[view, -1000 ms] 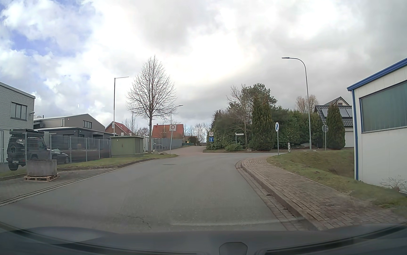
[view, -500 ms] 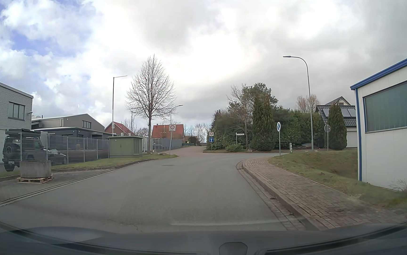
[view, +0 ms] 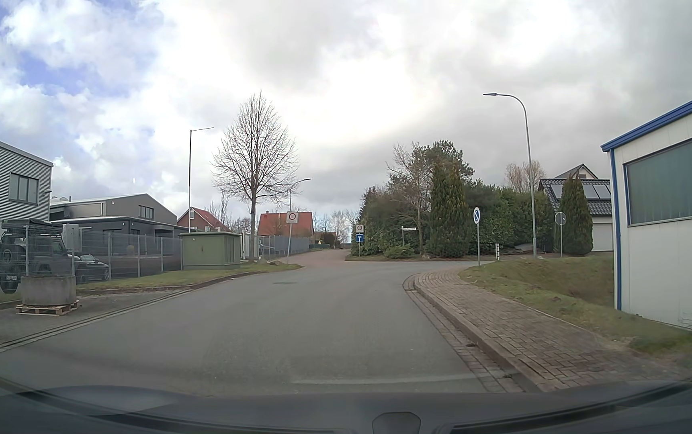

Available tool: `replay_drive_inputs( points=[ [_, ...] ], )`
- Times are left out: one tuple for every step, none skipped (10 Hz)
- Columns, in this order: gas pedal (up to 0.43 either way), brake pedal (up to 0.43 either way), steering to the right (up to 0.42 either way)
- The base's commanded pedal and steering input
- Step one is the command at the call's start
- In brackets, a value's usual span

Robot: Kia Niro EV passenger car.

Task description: Follow the waypoints while adhering to traffic rules and regulations

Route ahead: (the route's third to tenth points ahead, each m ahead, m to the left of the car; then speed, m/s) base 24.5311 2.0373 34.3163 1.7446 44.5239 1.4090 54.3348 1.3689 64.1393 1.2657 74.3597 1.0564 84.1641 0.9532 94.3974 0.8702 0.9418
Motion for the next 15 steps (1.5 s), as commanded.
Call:
replay_drive_inputs(
  points=[
    [0.020, 0.000, -0.008],
    [0.028, 0.000, -0.007],
    [0.047, 0.000, -0.007],
    [0.047, 0.000, -0.007],
    [0.047, 0.000, -0.007],
    [0.047, 0.000, -0.007],
    [0.047, 0.000, -0.007],
    [0.059, 0.000, -0.009],
    [0.130, 0.000, -0.014],
    [0.138, 0.000, -0.018],
    [0.138, 0.000, -0.019],
    [0.138, 0.000, -0.020],
    [0.138, 0.000, -0.019],
    [0.169, 0.000, -0.017],
    [0.197, 0.000, -0.015]
  ],
)
